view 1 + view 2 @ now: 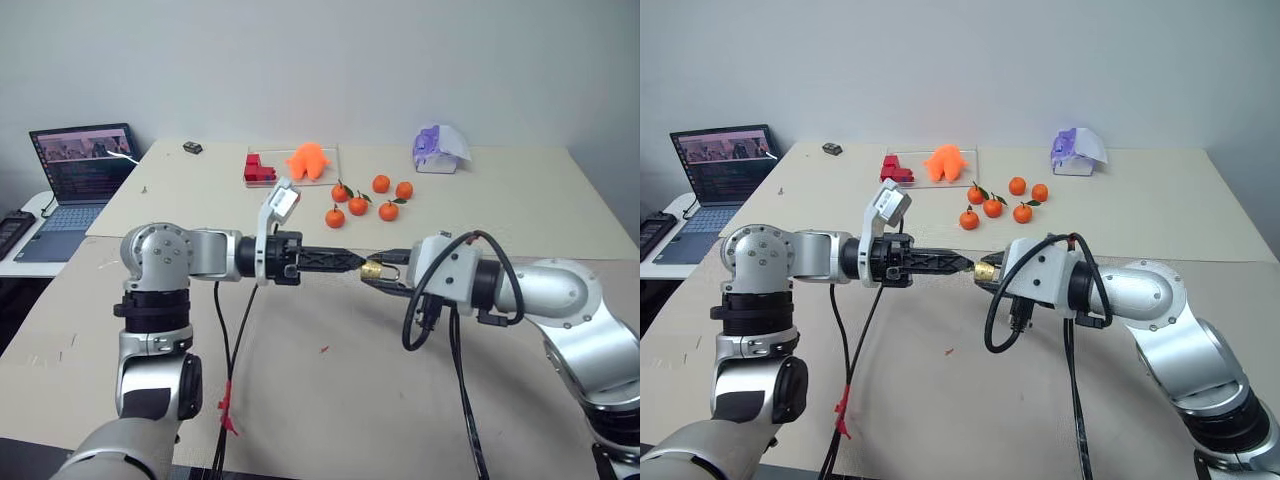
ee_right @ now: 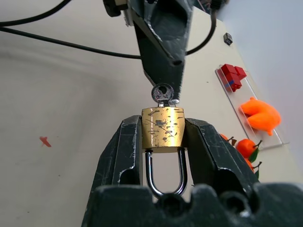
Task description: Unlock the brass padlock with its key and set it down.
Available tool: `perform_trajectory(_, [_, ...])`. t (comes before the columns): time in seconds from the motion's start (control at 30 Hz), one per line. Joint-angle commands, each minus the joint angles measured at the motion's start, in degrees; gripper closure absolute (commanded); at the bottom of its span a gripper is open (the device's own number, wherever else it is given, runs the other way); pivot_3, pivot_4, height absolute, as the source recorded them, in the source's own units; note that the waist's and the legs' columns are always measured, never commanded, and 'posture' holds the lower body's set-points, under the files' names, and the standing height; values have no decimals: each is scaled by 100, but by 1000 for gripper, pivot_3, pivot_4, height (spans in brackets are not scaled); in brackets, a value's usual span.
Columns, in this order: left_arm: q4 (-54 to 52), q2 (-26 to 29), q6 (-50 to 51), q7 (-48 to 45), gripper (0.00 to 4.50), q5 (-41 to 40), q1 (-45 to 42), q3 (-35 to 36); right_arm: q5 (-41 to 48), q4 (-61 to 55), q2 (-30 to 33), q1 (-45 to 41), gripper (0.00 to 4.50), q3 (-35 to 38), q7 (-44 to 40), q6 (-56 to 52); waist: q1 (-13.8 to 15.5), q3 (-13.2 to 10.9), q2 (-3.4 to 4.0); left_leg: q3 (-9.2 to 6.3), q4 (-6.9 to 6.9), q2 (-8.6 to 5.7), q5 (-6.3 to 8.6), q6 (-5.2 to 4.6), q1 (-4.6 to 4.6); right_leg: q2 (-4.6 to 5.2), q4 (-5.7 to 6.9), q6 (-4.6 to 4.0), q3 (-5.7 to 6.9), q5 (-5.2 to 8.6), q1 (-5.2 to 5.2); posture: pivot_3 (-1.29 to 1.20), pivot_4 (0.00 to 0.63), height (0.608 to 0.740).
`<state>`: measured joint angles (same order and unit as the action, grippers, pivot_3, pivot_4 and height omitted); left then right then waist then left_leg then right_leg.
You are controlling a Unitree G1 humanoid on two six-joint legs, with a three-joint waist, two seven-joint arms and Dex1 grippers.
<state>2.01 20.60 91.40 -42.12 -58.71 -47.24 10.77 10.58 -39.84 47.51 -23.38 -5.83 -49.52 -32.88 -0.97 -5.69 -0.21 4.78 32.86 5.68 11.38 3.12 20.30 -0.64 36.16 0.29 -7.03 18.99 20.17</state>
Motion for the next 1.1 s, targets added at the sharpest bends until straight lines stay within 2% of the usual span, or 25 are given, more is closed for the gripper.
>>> perform_trajectory(0.03, [-107, 149, -84, -142, 2036, -126, -99, 24, -5, -5, 54, -21, 3549, 238, 59, 178, 4, 0, 0, 0, 0, 0, 0, 0, 0, 0, 0, 0, 0, 0, 0, 0, 150, 703])
perform_trajectory(0.6, [-20, -37, -258, -165, 2036, -65, -158, -197, 59, -122, -43, -256, 3549, 94, 95, 24, 7, 0, 0, 0, 0, 0, 0, 0, 1, 0, -1, 0, 0, 0, 1, 0, 150, 703])
perform_trajectory(1.1, [222, 36, -538, -354, 2036, 20, -243, -415, 364, -616, -143, -370, 3549, 114, 301, -591, 10, 0, 0, 0, -1, 0, 1, -1, 2, 1, -2, 0, 0, 0, 1, 0, 150, 703])
